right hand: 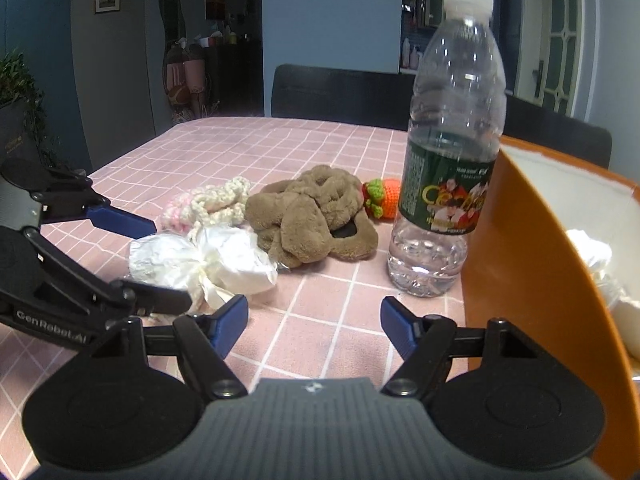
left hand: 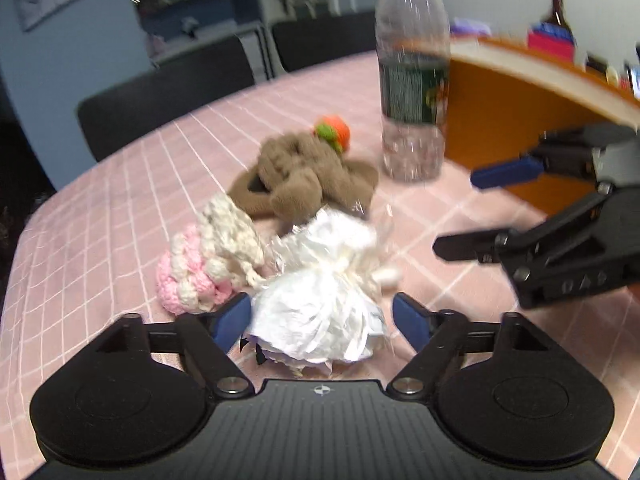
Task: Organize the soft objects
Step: 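Grasp the clear plastic bag with the left tool while the right tool grasps the pink-and-white crochet piece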
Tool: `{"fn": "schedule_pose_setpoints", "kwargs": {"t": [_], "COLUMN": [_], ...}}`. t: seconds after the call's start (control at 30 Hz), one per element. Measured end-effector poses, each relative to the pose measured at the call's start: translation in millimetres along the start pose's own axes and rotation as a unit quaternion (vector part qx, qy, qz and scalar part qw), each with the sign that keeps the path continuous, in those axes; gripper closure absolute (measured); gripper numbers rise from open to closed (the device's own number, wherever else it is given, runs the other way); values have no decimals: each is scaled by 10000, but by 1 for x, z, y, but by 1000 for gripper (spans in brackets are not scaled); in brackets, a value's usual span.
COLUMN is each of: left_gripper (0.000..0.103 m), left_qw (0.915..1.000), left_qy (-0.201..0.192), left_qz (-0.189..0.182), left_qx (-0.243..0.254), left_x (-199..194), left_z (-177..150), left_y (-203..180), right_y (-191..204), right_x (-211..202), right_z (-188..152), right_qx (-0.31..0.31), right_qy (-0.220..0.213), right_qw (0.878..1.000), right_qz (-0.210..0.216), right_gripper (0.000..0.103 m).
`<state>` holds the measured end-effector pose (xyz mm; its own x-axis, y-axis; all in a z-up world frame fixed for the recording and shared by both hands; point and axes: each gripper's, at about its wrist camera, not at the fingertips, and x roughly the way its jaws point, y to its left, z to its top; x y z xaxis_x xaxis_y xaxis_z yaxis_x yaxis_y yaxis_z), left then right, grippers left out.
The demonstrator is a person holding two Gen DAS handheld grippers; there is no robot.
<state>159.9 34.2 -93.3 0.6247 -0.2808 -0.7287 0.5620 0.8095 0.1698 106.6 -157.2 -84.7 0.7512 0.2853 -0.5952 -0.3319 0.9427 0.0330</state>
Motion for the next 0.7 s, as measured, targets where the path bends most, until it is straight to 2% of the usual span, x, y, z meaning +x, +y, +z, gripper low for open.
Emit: {"fn": "schedule_pose_setpoints", "kwargs": {"t": [0.1, 0.17, 0.27, 0.3, 0.43, 0.57, 0.7], "left_gripper": [7, 8, 22, 31, 47, 51, 52], "left_qw": [9995, 9995, 9993, 9992, 9973, 9910, 9801], "left_qy": [269, 292, 258, 222, 53, -151, -468], "left_qz": [94, 81, 177, 159, 233, 331, 461], "left_qx": [118, 20, -212, -293, -691, -1288, -1871], "left_x": [10, 13, 14, 12, 1, -18, -45], "left_z": [3, 4, 3, 3, -3, -12, -23], "left_y": [4, 6, 7, 7, 7, 11, 21], "right_y": [-1, -1, 0, 0, -1, 2, 11], "right_x": [7, 11, 15, 16, 19, 20, 22], "right_z": [0, 1, 2, 3, 3, 6, 15], "right_qx": [69, 100, 109, 109, 119, 80, -40], "right_qy": [62, 95, 131, 139, 180, 148, 51], "right_qw": [9999, 9998, 9997, 9996, 9995, 9993, 9987], "right_qz": [68, 126, 193, 207, 232, 339, 514], "right_gripper": [30, 30, 31, 31, 31, 31, 33]}}
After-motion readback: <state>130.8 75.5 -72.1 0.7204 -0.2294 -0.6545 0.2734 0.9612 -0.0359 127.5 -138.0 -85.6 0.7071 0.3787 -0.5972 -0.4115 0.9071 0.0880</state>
